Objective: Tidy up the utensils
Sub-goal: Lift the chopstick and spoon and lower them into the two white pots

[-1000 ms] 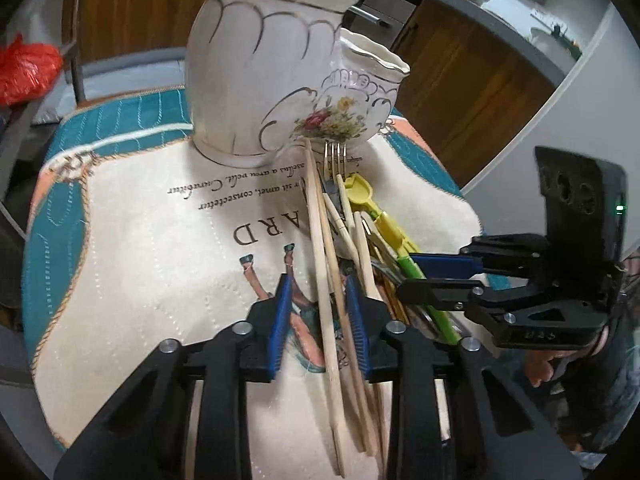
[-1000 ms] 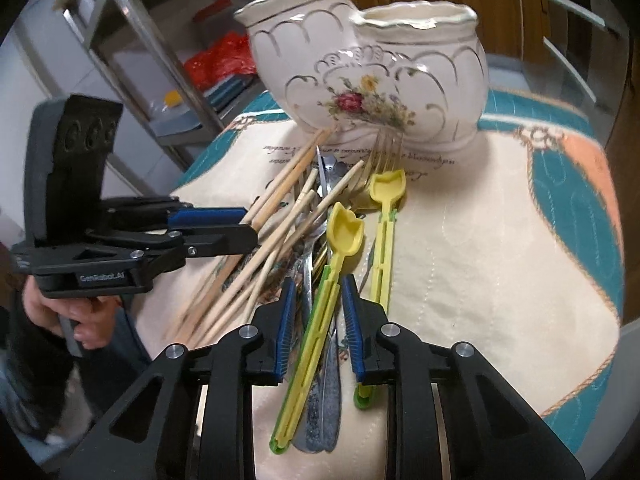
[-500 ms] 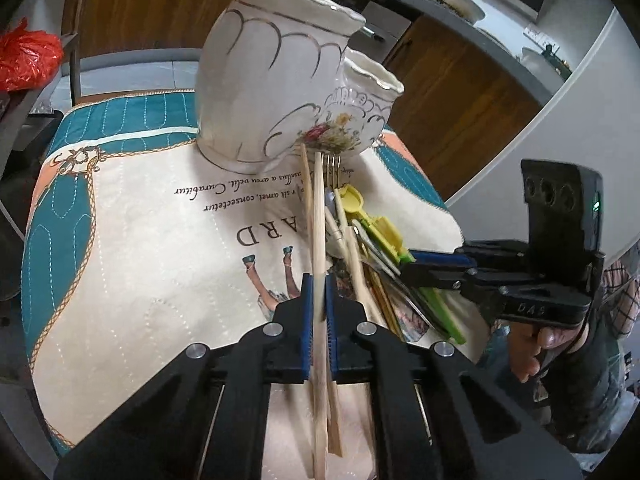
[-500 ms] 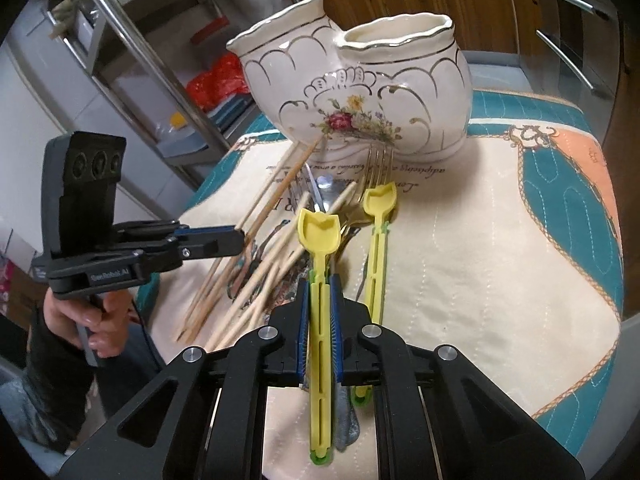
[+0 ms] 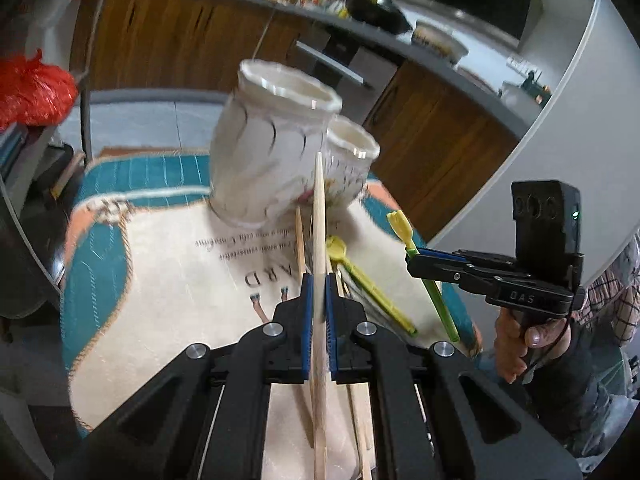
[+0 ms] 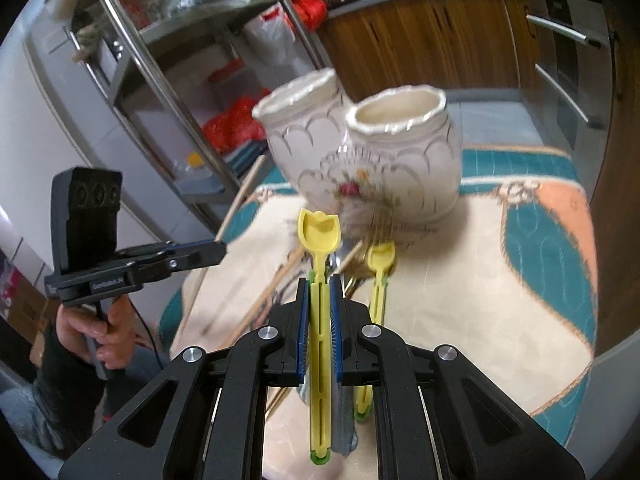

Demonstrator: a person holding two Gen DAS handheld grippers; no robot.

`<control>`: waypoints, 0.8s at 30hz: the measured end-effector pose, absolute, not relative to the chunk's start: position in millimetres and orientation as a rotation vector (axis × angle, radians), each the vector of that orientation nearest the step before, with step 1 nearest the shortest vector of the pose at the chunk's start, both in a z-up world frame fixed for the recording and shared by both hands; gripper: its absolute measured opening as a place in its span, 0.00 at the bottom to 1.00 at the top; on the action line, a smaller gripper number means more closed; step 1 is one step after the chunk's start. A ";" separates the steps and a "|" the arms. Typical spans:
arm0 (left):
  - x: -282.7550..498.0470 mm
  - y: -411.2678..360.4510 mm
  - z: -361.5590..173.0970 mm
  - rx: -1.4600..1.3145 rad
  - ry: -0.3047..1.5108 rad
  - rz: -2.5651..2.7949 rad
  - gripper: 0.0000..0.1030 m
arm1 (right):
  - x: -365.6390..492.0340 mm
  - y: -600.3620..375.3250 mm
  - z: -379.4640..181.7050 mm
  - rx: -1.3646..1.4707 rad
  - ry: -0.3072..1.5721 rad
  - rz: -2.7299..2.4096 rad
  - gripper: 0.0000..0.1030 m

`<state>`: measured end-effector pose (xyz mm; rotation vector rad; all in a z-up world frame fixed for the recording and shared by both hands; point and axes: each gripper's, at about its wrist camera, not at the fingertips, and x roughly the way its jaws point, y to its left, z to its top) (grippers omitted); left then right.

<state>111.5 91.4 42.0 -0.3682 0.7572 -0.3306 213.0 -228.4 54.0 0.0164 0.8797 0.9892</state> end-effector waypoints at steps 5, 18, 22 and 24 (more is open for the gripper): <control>101.4 98.2 64.4 -0.348 0.636 -0.302 0.05 | 218.3 -230.5 63.4 0.060 0.803 0.992 0.11; 129.8 105.3 117.9 -0.281 0.330 -0.231 0.05 | 273.7 -221.0 101.2 0.204 0.560 0.997 0.11; 157.3 101.3 135.4 -0.251 0.283 -0.223 0.06 | 289.7 -209.9 110.4 0.191 0.501 0.993 0.11; 169.9 100.7 142.2 -0.244 0.261 -0.218 0.06 | 296.0 -205.6 112.3 0.189 0.479 0.984 0.11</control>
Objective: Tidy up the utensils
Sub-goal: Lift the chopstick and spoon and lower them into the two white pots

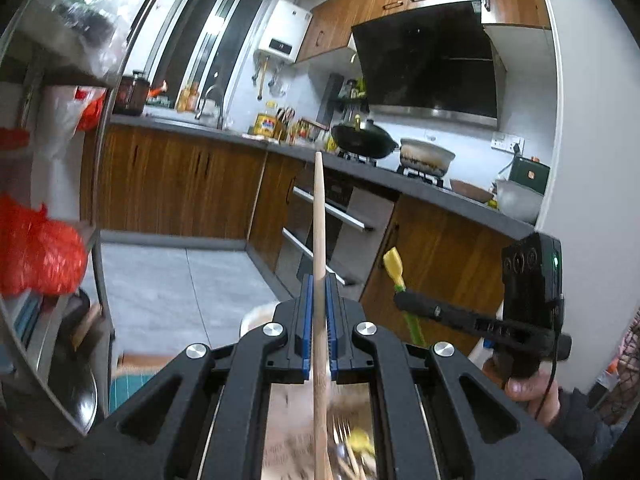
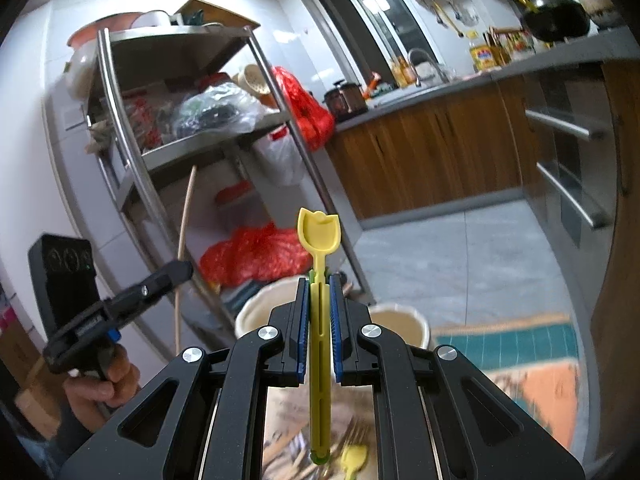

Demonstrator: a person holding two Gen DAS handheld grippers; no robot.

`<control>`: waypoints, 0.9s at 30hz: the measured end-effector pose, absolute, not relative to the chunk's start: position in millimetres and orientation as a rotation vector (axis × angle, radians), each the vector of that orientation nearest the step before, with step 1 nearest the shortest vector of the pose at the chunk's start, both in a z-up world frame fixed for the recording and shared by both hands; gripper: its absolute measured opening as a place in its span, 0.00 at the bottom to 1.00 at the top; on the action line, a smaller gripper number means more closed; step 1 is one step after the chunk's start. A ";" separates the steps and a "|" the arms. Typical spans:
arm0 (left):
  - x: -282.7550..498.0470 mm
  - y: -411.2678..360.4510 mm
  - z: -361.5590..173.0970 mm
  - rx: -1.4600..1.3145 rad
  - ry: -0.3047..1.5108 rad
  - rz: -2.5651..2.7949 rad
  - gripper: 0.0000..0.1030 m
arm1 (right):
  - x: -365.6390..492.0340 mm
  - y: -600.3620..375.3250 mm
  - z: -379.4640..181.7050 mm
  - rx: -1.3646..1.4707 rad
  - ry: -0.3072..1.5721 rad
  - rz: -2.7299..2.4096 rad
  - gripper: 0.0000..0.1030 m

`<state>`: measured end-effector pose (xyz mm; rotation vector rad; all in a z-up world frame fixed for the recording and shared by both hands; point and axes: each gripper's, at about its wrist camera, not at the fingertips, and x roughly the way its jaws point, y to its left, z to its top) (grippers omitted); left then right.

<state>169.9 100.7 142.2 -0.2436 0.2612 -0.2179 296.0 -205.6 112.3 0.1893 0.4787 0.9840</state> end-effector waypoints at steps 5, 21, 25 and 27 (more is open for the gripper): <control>204.7 101.4 161.7 -0.243 0.203 -0.202 0.06 | 310.0 -193.6 115.8 0.171 0.443 0.959 0.11; 242.1 100.4 121.5 -0.260 0.232 -0.149 0.06 | 326.2 -171.4 92.6 0.071 0.450 0.868 0.11; 232.7 98.0 106.5 -0.261 0.262 -0.150 0.06 | 321.9 -176.1 89.5 0.052 0.458 0.857 0.11; 228.3 96.8 105.6 -0.260 0.267 -0.149 0.06 | 319.5 -177.2 90.4 0.038 0.460 0.855 0.11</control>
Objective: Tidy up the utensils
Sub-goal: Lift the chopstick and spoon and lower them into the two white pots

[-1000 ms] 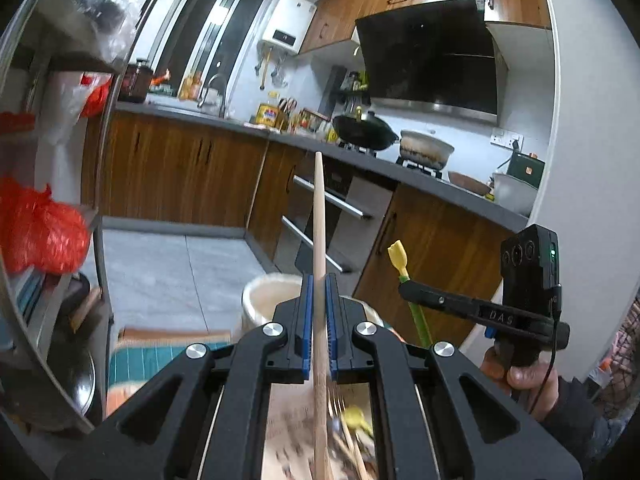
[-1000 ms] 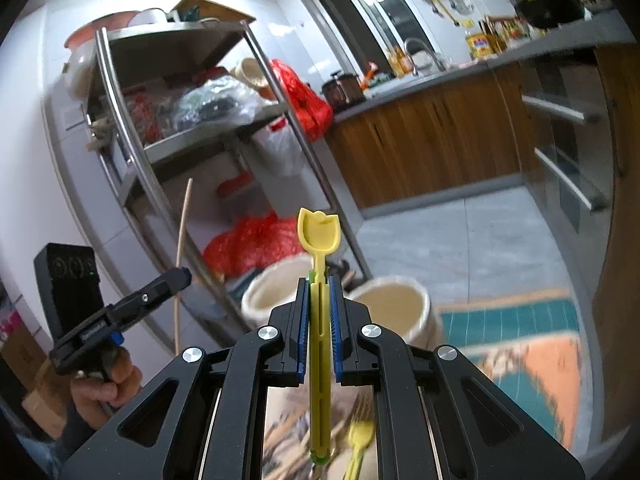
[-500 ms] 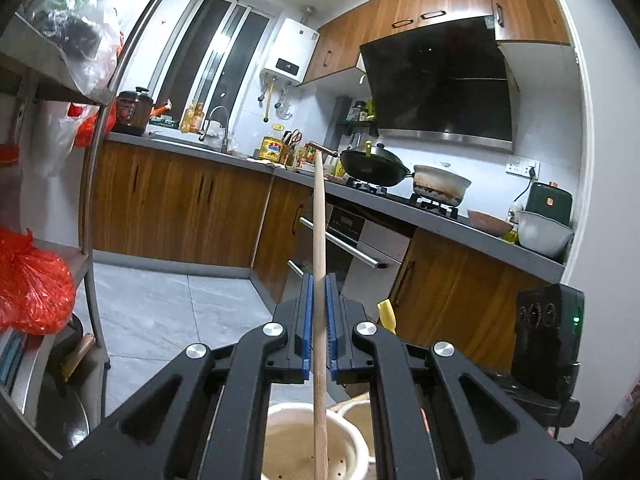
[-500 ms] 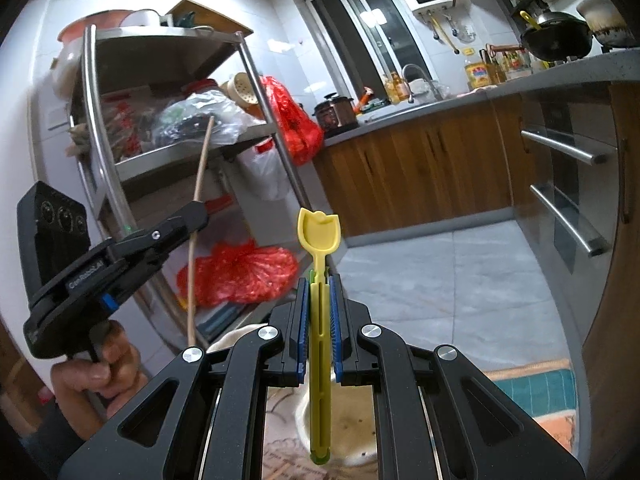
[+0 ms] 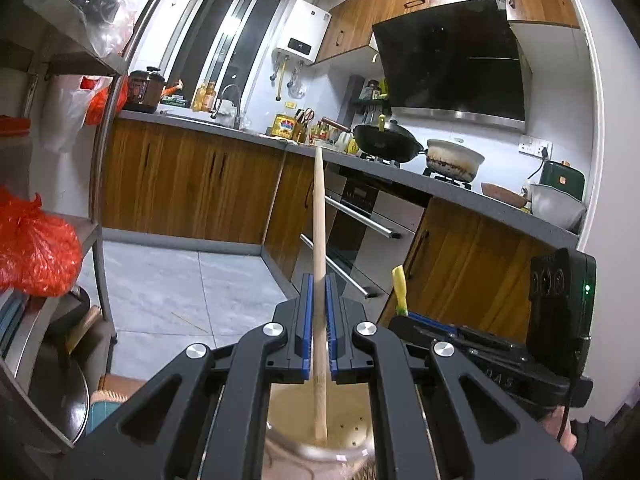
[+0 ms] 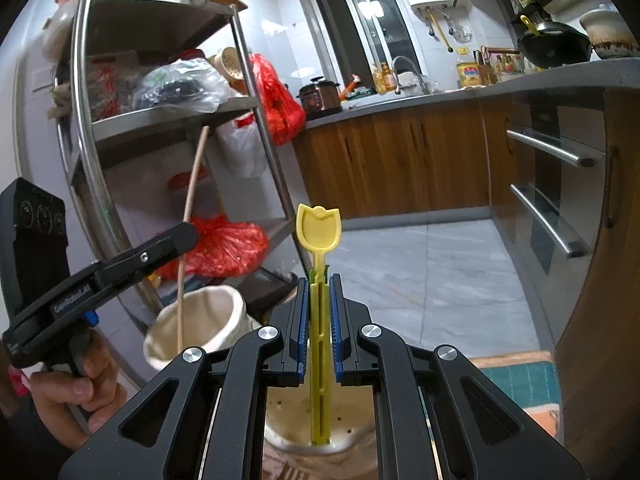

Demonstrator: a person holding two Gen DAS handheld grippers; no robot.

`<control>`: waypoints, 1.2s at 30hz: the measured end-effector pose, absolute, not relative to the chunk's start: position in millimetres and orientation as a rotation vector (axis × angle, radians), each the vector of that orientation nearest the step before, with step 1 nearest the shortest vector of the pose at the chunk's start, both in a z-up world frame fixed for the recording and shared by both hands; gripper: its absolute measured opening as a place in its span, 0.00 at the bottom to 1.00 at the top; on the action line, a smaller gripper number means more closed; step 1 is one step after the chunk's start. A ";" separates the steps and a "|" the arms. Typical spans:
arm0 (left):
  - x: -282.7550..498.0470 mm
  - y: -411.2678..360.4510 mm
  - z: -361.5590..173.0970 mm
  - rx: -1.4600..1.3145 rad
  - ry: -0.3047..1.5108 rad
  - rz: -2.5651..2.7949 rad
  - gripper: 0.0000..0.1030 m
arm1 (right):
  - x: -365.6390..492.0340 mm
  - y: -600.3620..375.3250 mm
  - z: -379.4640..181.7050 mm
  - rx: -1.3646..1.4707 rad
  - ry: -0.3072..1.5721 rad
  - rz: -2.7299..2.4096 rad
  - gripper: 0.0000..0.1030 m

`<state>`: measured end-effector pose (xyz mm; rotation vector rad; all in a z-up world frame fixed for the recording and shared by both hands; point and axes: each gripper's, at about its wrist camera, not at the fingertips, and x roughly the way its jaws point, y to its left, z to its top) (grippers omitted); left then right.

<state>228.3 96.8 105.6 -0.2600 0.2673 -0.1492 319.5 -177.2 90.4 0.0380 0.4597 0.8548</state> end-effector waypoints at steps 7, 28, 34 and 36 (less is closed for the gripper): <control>216.7 85.6 102.4 -0.197 0.337 -0.134 0.06 | 310.2 -175.6 85.2 -0.058 0.486 0.821 0.11; 231.4 82.9 94.2 -0.111 0.521 -0.112 0.06 | 313.7 -162.5 76.9 -0.147 0.580 0.790 0.11; 227.3 89.3 96.0 -0.127 0.510 -0.098 0.07 | 313.0 -154.7 74.7 -0.164 0.572 0.790 0.20; 222.8 91.4 98.0 -0.138 0.502 -0.104 0.09 | 314.8 -153.9 76.2 -0.147 0.574 0.795 0.21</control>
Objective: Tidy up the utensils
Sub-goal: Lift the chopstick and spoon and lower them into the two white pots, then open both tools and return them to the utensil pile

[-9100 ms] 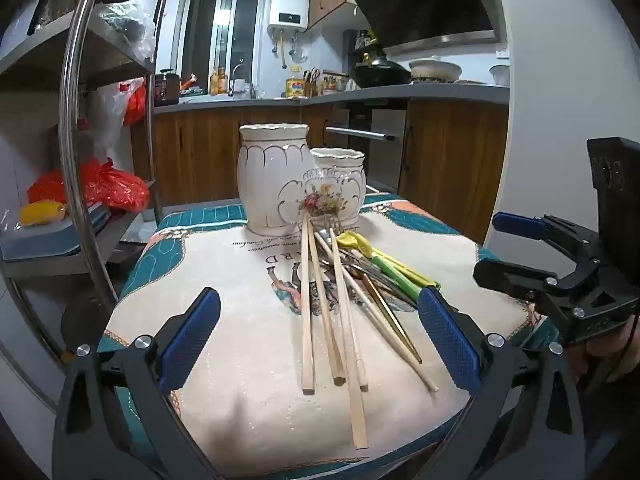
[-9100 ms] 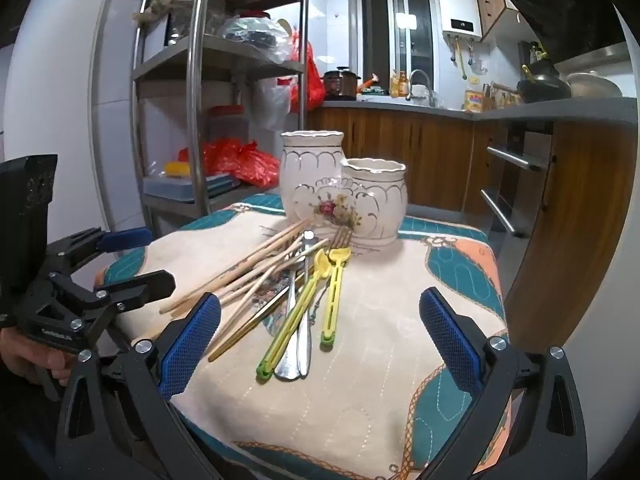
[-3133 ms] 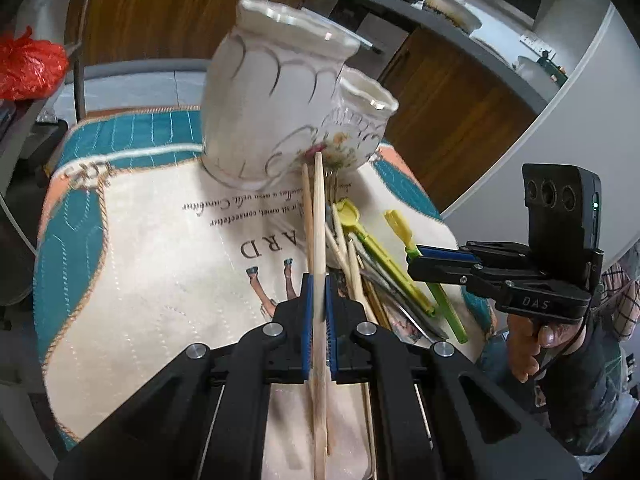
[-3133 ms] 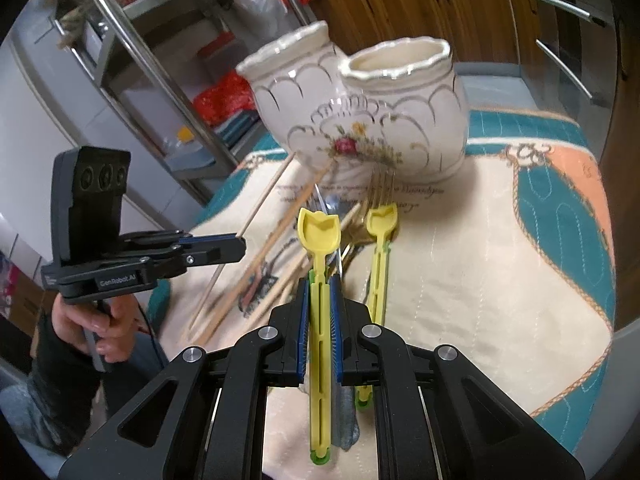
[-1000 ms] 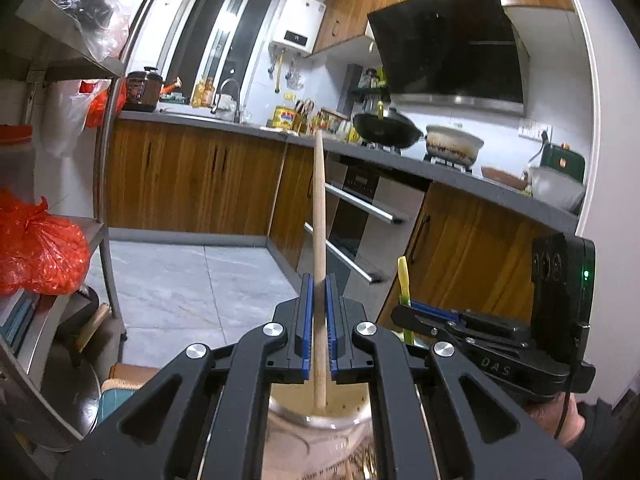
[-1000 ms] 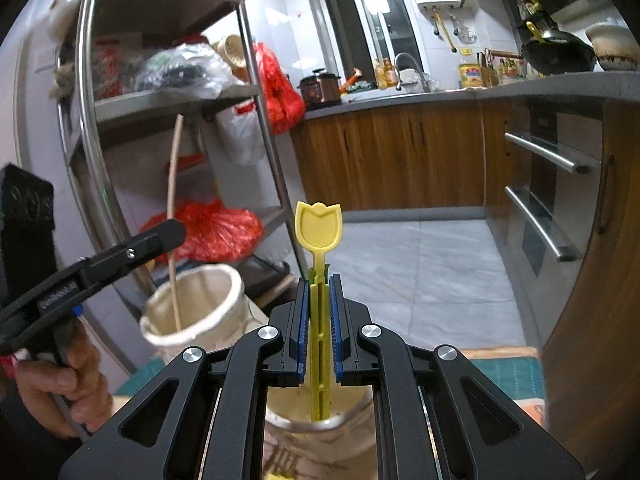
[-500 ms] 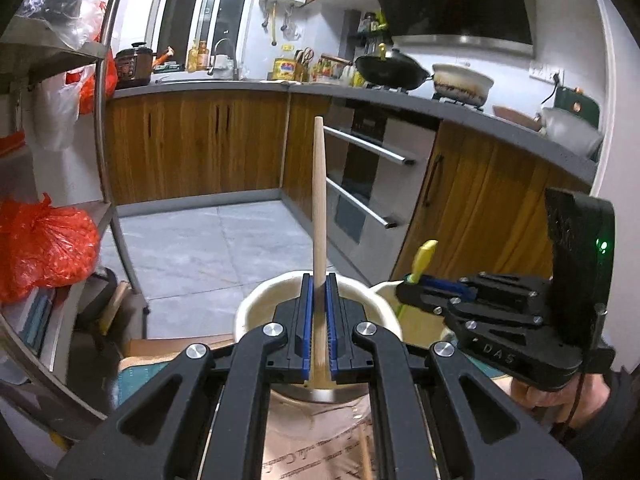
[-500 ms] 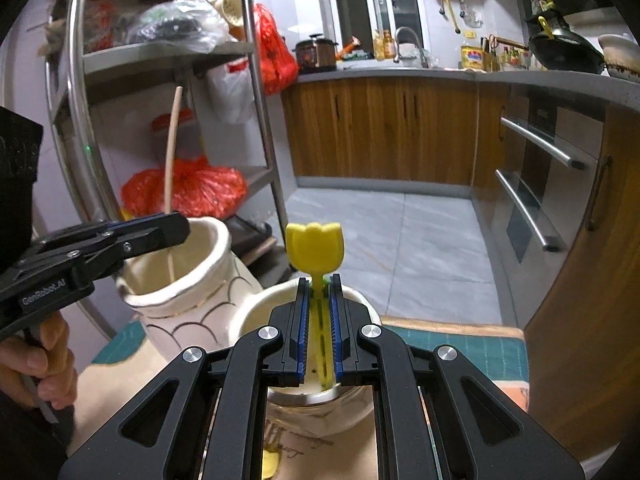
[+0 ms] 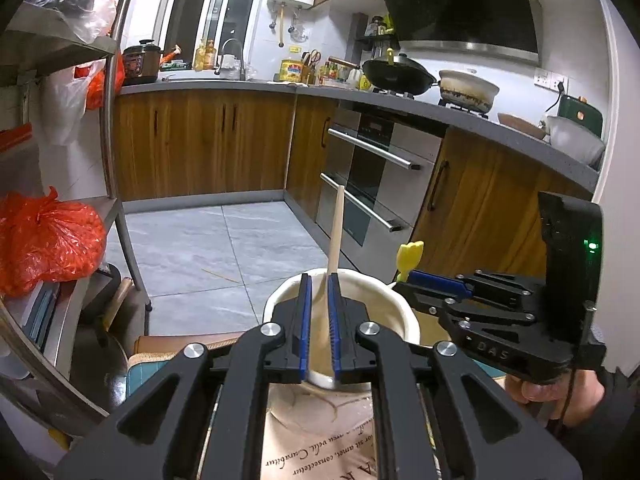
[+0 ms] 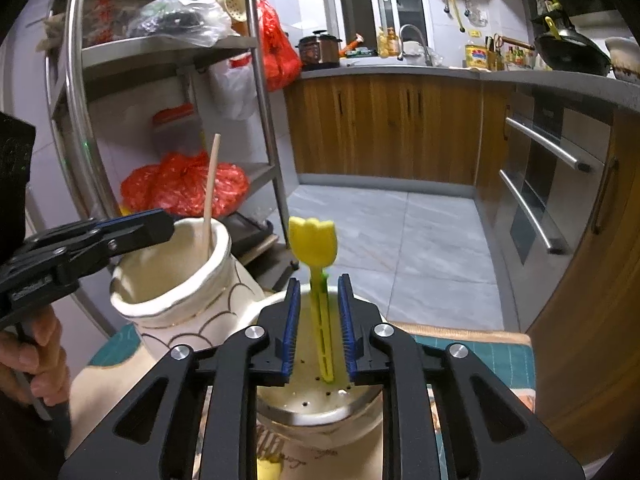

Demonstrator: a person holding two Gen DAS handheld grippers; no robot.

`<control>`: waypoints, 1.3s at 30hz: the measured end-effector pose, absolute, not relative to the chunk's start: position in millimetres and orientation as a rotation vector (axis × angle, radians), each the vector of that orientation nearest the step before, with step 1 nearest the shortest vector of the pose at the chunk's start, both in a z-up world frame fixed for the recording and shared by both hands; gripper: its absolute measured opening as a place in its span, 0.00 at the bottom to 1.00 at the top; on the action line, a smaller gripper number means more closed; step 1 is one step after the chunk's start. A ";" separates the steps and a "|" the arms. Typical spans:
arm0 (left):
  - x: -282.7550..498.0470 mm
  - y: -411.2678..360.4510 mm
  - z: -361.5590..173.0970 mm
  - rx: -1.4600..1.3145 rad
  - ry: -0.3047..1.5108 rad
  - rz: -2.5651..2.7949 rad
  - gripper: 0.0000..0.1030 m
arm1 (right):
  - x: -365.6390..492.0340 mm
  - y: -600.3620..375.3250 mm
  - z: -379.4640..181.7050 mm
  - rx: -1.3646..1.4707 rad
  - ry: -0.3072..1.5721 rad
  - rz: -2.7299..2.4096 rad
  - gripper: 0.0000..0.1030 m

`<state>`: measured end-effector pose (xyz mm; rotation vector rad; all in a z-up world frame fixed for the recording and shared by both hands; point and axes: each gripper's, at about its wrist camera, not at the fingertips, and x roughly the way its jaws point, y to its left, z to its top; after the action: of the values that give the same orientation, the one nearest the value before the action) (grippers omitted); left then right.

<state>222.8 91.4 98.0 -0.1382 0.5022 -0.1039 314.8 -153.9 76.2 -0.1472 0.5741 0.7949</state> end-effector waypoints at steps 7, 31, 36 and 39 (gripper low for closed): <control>193.2 102.0 114.9 -0.154 0.434 -0.104 0.37 | 303.7 -169.1 86.2 -0.138 0.532 0.792 0.31; 126.6 82.2 29.1 -0.221 0.650 -0.162 0.43 | 233.9 -224.6 45.1 -0.118 0.753 0.852 0.32; 132.8 64.7 12.3 -0.184 0.707 -0.180 0.43 | 226.7 -222.1 22.6 -0.128 0.827 0.862 0.32; 134.9 58.9 6.2 -0.161 0.737 -0.188 0.43 | 223.5 -218.7 16.7 -0.142 0.845 0.869 0.32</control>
<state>134.9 58.9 6.2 -0.1611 0.7370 -0.1884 223.5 -218.7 16.7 -0.1415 0.8446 0.8689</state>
